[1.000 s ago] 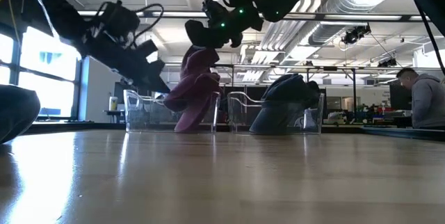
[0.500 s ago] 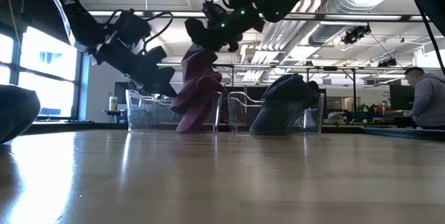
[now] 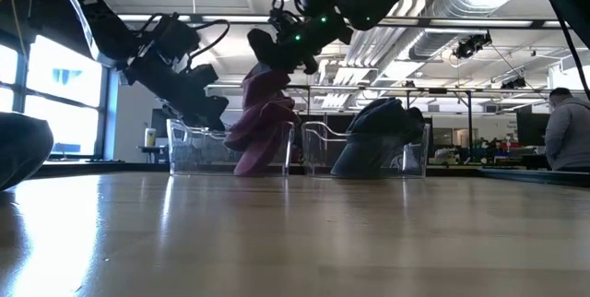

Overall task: Pick & Place hat
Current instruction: Put the red cap into the left transparent bin

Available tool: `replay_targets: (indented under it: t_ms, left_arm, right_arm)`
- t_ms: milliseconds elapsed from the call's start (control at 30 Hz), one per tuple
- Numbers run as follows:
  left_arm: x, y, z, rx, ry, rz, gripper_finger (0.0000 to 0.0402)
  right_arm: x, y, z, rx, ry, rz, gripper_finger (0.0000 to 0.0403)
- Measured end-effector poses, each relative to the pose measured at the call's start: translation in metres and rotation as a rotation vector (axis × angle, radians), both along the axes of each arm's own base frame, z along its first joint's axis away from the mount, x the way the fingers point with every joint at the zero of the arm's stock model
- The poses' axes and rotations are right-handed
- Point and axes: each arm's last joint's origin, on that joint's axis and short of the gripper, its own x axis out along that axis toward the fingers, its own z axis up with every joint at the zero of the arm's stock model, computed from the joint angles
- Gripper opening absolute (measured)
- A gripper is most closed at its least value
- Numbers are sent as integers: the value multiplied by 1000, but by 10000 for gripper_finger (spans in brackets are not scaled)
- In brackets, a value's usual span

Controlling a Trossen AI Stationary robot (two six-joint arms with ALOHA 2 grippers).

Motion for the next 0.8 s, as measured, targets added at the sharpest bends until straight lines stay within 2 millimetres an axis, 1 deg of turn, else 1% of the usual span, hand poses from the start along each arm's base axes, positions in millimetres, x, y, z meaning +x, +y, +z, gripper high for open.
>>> replay_targets:
  t_ms: [67, 200, 300, 400, 500, 567, 700, 800]
  left_arm:
    - [0, 0, 1, -3, -7, -14, 94]
    - [1, 2, 3, -19, -54, -98, 94]
    - [-3, 5, 2, -39, -59, -88, 94]
    - [-4, 6, 1, -51, -53, -68, 94]
    - [-6, 7, 0, -56, -38, -41, 94]
    - [-8, 6, 1, -57, -27, -24, 94]
    - [-15, 2, 11, -49, -11, 14, 94]
    - [-23, -3, 21, -52, 8, 53, 94]
  right_arm:
    - [0, 1, 0, 8, -4, 17, 48]
    - [1, 2, 0, 51, -28, 63, 45]
    - [2, 4, 0, 95, -51, 105, 45]
    - [3, 6, 0, 113, -56, 160, 58]
    - [4, 9, 0, 115, -56, 175, 85]
    - [5, 11, 0, 124, -58, 191, 111]
    - [4, 11, -2, 168, -48, 262, 163]
    - [3, 9, -4, 189, -41, 286, 195]
